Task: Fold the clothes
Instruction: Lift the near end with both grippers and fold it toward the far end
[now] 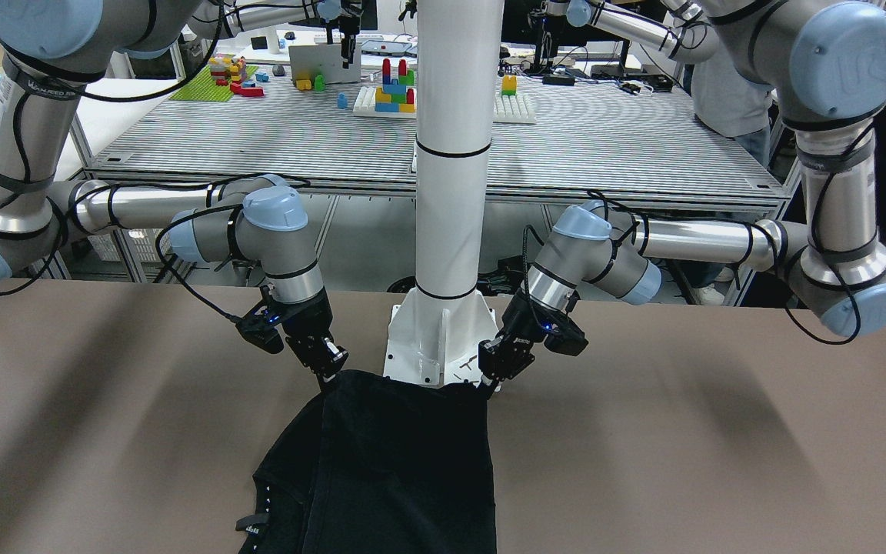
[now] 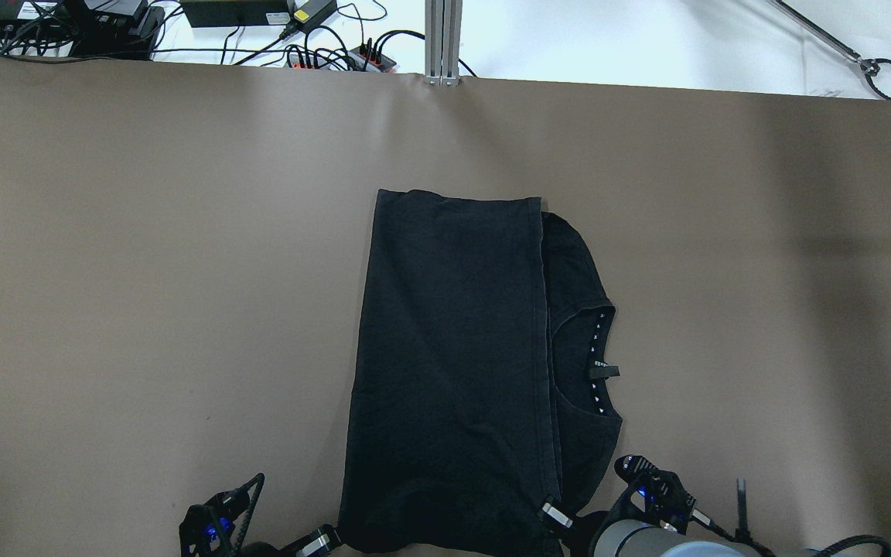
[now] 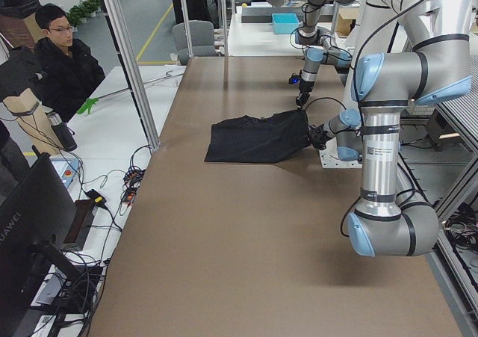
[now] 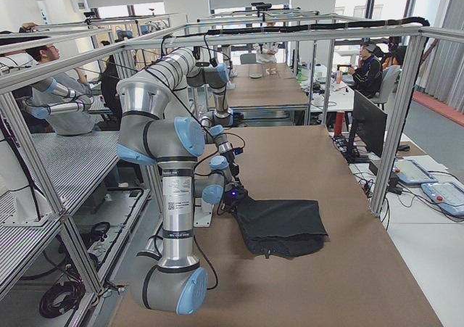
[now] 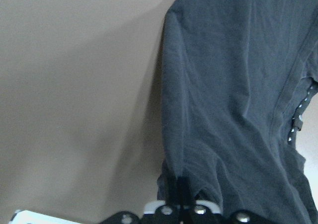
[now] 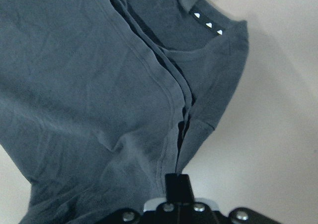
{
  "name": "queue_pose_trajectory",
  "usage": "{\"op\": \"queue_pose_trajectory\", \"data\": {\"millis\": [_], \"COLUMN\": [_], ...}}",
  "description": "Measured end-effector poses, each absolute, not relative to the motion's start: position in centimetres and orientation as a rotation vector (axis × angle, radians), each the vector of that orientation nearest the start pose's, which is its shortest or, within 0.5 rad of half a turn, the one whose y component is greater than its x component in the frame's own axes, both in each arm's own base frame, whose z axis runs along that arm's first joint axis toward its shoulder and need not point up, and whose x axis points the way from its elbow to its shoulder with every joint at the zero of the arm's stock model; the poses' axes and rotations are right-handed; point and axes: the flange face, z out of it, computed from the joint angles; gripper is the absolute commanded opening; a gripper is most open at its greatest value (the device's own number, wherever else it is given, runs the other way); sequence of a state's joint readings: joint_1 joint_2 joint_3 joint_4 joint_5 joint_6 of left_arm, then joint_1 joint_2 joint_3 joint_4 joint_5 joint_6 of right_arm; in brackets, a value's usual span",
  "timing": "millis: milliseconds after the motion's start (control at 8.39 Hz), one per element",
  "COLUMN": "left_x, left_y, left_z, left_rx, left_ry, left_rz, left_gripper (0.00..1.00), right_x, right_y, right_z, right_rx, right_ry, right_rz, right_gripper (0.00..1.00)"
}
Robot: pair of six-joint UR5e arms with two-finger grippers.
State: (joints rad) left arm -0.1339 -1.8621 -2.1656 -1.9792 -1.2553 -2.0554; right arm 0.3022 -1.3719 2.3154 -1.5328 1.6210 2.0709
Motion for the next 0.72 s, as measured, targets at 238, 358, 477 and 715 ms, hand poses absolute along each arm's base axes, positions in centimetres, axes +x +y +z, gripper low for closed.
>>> {"op": "queue_pose_trajectory", "data": {"millis": [238,358,477,715], "left_x": [43.8,43.8,44.6,46.2], "left_y": [-31.0,-34.9,-38.6,-46.1], "left_z": [16.6,16.6,16.4,15.3], "left_rx": [0.087,0.105,0.116,0.118], "left_ry": [1.27,1.228,1.194,1.141], "left_rz": [-0.752,-0.766,-0.782,-0.822], "left_gripper": [0.0,0.0,0.0,0.0], "right_x": [-38.9,-38.9,-39.4,-40.1], "right_y": [-32.8,-36.4,-40.1,-46.5], "right_z": [21.8,21.6,21.7,22.9], "right_rx": [-0.151,-0.12,-0.08,-0.009], "right_ry": [-1.0,-0.994,-0.974,-0.912], "right_rz": [0.746,0.758,0.759,0.738], "right_gripper": [0.0,0.0,0.0,0.0]}}
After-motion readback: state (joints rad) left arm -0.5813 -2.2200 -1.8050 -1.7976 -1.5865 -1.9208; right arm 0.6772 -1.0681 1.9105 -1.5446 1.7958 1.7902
